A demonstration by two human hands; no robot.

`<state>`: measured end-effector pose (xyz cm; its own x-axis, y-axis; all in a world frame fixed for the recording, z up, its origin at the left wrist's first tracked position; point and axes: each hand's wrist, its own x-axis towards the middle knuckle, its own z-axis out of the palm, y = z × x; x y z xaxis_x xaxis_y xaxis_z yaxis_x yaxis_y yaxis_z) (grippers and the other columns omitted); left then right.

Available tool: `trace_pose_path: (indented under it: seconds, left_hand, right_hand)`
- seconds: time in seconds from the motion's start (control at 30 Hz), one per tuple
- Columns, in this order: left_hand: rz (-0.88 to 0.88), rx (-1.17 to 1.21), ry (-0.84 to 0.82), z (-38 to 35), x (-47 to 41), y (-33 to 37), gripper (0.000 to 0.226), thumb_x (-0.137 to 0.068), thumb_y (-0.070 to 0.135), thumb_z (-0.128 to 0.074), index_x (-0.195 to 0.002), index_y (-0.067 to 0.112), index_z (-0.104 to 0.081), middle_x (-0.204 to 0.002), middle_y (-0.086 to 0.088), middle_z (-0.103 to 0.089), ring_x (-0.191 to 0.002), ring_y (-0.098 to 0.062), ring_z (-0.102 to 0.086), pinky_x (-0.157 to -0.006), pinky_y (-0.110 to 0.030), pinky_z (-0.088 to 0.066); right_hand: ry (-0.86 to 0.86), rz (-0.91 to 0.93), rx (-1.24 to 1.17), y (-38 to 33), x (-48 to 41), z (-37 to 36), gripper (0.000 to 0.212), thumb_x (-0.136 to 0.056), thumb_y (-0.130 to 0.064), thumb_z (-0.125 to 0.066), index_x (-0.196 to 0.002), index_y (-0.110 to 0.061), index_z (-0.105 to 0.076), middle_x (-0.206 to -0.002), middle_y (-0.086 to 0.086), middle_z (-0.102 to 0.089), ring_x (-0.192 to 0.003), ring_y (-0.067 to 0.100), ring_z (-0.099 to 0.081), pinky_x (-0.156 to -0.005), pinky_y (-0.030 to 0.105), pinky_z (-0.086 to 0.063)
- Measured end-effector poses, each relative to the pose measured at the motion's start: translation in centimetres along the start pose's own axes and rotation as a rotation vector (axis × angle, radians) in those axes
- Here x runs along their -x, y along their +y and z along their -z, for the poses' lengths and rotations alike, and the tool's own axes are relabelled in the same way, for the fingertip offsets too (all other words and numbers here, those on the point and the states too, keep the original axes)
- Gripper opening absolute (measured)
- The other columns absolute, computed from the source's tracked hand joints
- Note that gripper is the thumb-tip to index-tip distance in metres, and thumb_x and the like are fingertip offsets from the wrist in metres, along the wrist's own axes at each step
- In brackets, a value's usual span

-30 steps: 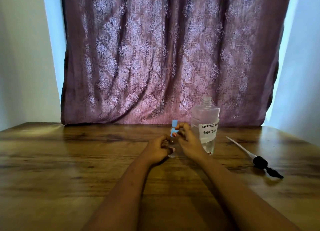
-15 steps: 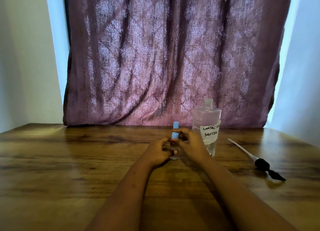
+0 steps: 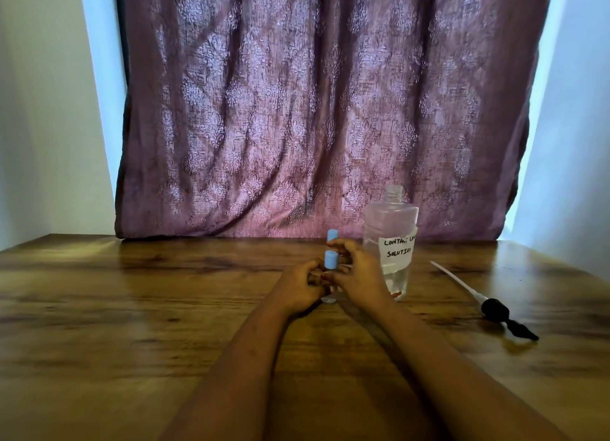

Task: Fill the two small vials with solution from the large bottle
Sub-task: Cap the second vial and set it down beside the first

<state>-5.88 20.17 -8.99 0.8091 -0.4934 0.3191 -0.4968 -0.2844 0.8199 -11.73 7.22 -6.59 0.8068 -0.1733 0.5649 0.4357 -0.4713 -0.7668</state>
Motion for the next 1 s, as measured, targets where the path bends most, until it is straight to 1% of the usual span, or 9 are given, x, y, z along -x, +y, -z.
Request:
trace_pose_path:
  seconds: [0.1, 0.27, 0.4, 0.5, 0.57, 0.67, 0.73, 0.87, 1.0]
  left_hand:
    - [-0.006, 0.006, 0.013, 0.1, 0.0, 0.1, 0.033, -0.085, 0.001, -0.063, -0.115, 0.015, -0.065, -0.075, 0.006, -0.066, -0.048, 0.008, -0.054, -0.049, -0.011, -0.039]
    - [-0.001, 0.013, 0.021, 0.2, 0.3, 0.1, 0.037, -0.083, -0.003, -0.062, -0.116, 0.014, -0.065, -0.078, 0.004, -0.068, -0.053, 0.004, -0.057, -0.054, -0.020, -0.042]
    - [0.016, 0.003, 0.025, 0.1, 0.3, 0.3, 0.036, -0.084, 0.001, -0.065, -0.116, 0.016, -0.067, -0.086, 0.002, -0.072, -0.057, 0.004, -0.058, -0.053, -0.019, -0.042]
    - [0.033, -0.042, 0.044, 0.0, 0.2, 0.5, 0.033, -0.081, 0.010, -0.074, -0.113, 0.019, -0.071, -0.102, 0.000, -0.076, -0.076, -0.003, -0.068, -0.071, -0.031, -0.057]
    - [0.043, -0.081, 0.058, 0.1, 0.2, 0.5, 0.030, -0.080, 0.016, -0.076, -0.109, 0.021, -0.073, -0.103, 0.002, -0.076, -0.089, -0.009, -0.070, -0.083, -0.036, -0.058]
    - [0.038, -0.146, 0.085, 0.2, 0.5, 0.8, 0.027, -0.080, 0.024, -0.077, -0.107, 0.024, -0.073, -0.100, 0.003, -0.076, -0.085, -0.008, -0.070, -0.079, -0.034, -0.058]
    - [0.054, -0.173, 0.103, 0.2, 0.6, 0.8, 0.028, -0.080, 0.029, -0.077, -0.107, 0.026, -0.073, -0.100, 0.003, -0.076, -0.074, -0.006, -0.067, -0.068, -0.030, -0.055]
    - [0.069, -0.309, 0.141, 0.4, 0.6, 1.1, 0.033, -0.075, 0.039, -0.077, -0.106, 0.029, -0.073, -0.099, 0.006, -0.077, -0.093, -0.009, -0.070, -0.083, -0.037, -0.058]
    - [0.067, -0.424, 0.161, 0.5, 0.5, 1.4, 0.032, -0.077, 0.037, -0.073, -0.108, 0.026, -0.073, -0.101, 0.003, -0.076, -0.097, -0.015, -0.069, -0.085, -0.035, -0.055]
  right_hand:
    - [0.042, 0.037, 0.083, -0.3, 0.0, -0.2, 0.048, -0.067, 0.009, -0.072, -0.109, -0.006, -0.054, -0.087, 0.001, -0.049, -0.070, 0.001, -0.049, -0.057, 0.002, -0.040]
    - [-0.042, 0.031, 0.070, 0.1, 0.0, -0.7, 0.063, -0.080, 0.007, -0.062, -0.133, -0.021, -0.044, -0.131, 0.005, -0.044, -0.112, 0.015, -0.050, -0.079, 0.006, -0.042]
    - [-0.064, -0.013, -0.047, -0.2, 0.1, -0.3, 0.048, -0.078, 0.015, -0.059, -0.118, -0.009, -0.050, -0.105, 0.005, -0.056, -0.092, 0.014, -0.058, -0.062, 0.005, -0.046]
    - [-0.026, 0.018, -0.019, 0.0, -0.1, 0.0, 0.043, -0.071, 0.017, -0.066, -0.101, -0.010, -0.050, -0.087, -0.002, -0.053, -0.078, 0.005, -0.053, -0.060, 0.005, -0.044]
    - [-0.023, 0.030, 0.027, 0.3, -0.2, 0.0, 0.040, -0.071, 0.012, -0.069, -0.099, -0.012, -0.053, -0.093, -0.001, -0.057, -0.084, 0.007, -0.054, -0.063, 0.002, -0.043]
    - [-0.042, 0.021, 0.028, 0.4, -0.3, 0.0, 0.034, -0.080, 0.004, -0.065, -0.112, -0.007, -0.058, -0.111, 0.008, -0.058, -0.094, 0.011, -0.055, -0.066, 0.001, -0.043]
    - [-0.043, 0.012, 0.005, 0.5, -0.4, 0.1, 0.031, -0.086, 0.003, -0.058, -0.116, -0.004, -0.058, -0.111, 0.007, -0.057, -0.091, 0.006, -0.055, -0.066, 0.000, -0.042]
    - [0.013, 0.018, 0.121, 0.8, -1.0, -0.4, 0.030, -0.087, 0.001, -0.057, -0.115, -0.007, -0.061, -0.113, 0.010, -0.063, -0.091, 0.009, -0.057, -0.071, 0.000, -0.041]
    - [0.064, -0.010, 0.166, 1.0, -1.3, -1.0, 0.029, -0.083, 0.000, -0.063, -0.111, -0.007, -0.063, -0.111, 0.010, -0.065, -0.092, 0.012, -0.058, -0.072, 0.005, -0.043]
